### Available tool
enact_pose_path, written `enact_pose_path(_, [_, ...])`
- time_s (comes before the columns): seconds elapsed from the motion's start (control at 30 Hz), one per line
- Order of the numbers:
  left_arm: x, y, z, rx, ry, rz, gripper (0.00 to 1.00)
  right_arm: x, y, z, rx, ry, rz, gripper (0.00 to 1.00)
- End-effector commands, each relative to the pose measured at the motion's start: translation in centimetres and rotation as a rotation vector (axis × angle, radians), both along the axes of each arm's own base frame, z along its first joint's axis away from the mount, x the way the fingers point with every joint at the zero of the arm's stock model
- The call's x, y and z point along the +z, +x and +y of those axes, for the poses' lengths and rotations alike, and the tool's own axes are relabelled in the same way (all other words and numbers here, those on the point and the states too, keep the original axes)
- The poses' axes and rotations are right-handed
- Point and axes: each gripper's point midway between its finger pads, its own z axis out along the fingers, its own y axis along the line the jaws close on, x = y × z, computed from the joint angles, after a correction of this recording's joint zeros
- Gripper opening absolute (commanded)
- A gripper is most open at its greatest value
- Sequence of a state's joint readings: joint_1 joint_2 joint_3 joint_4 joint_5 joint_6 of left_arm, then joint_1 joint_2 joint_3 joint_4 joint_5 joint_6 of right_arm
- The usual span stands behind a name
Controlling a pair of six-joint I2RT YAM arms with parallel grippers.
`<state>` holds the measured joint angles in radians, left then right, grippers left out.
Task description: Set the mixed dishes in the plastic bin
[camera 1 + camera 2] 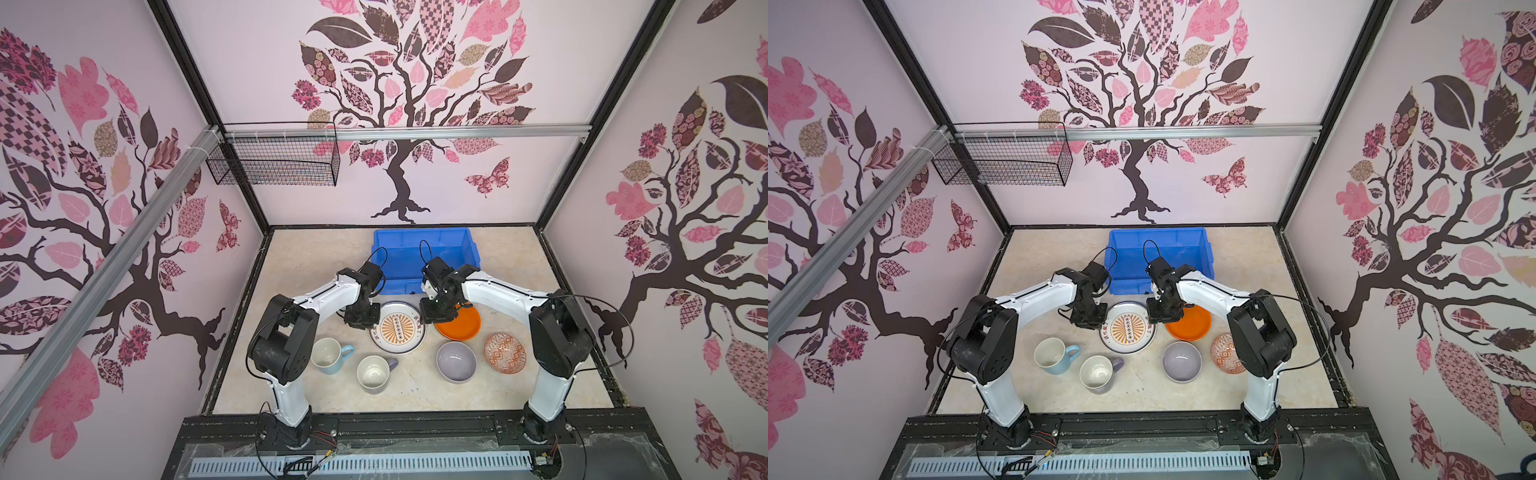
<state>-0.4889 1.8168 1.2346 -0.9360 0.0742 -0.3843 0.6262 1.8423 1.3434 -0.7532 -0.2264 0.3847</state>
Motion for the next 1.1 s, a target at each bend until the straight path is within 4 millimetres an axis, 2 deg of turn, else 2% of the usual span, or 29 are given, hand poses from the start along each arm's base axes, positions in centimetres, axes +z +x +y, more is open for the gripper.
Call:
enact_pose_path(0.0, [0.0,1.0,-0.1,-0.008,0.001,-0.012,0.20,-0.6,0.5,0.3,0.014,-0.026,0.018,0.48])
enact_pose_path(0.33, [-0.5,2.0,0.2,0.015,-0.005,0.000,0.16,-2.2,1.2,0.0,0.031,-0.090,0.039,0.43])
enact_pose_path(0.7, [-0.5,2.4,0.3,0.038,-0.011,-0.007,0.13,-3.1,0.4,1.2,0.069,-0.025,0.082,0.39])
enact_pose_path(0.83, [-0.1,2.5,0.3,0.043,-0.014,-0.018,0.13,-3.5,0.4,1.3,0.075,-0.018,0.082,0.35])
enact_pose_path(0.9, [-0.3,2.5,0.3,0.046,-0.017,-0.015,0.09,-3.7,0.5,1.3,0.078,-0.020,0.084,0.33])
enact_pose_path(0.97, [-0.5,2.5,0.1,0.047,-0.025,-0.010,0.00,-3.9,0.5,1.3,0.078,-0.022,0.084,0.30])
enact_pose_path(1.07, [-0.7,2.3,0.1,0.053,-0.029,-0.003,0.00,-4.3,0.4,1.2,0.078,-0.029,0.090,0.24])
